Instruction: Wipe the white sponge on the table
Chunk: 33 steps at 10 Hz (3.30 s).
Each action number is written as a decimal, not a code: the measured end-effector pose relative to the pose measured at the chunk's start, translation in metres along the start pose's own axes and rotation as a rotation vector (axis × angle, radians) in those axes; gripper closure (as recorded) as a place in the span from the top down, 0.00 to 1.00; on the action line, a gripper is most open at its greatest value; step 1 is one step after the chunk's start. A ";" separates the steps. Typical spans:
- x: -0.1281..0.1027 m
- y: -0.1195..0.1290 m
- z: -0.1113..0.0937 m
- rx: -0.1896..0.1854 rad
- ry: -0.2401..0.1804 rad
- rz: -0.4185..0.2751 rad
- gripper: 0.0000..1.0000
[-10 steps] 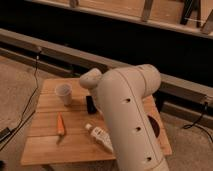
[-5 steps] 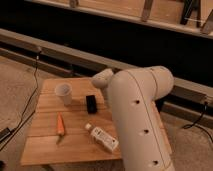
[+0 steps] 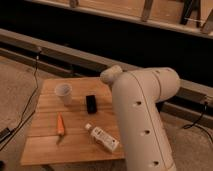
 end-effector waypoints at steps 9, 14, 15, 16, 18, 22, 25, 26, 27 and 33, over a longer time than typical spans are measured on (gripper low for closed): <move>-0.068 0.062 -0.029 0.019 -0.099 -0.107 0.00; -0.067 0.110 -0.044 -0.001 -0.120 -0.234 0.00; -0.063 0.118 -0.044 -0.008 -0.119 -0.257 0.00; -0.056 0.126 -0.044 -0.017 -0.115 -0.283 0.00; -0.037 0.145 -0.041 -0.046 -0.105 -0.340 0.00; 0.000 0.159 -0.030 -0.059 -0.062 -0.417 0.00; 0.025 0.148 -0.020 -0.031 -0.014 -0.444 0.00; 0.027 0.145 -0.019 -0.027 -0.008 -0.443 0.00; 0.036 0.130 -0.019 -0.007 0.013 -0.428 0.00; 0.033 0.097 -0.035 0.029 -0.014 -0.350 0.00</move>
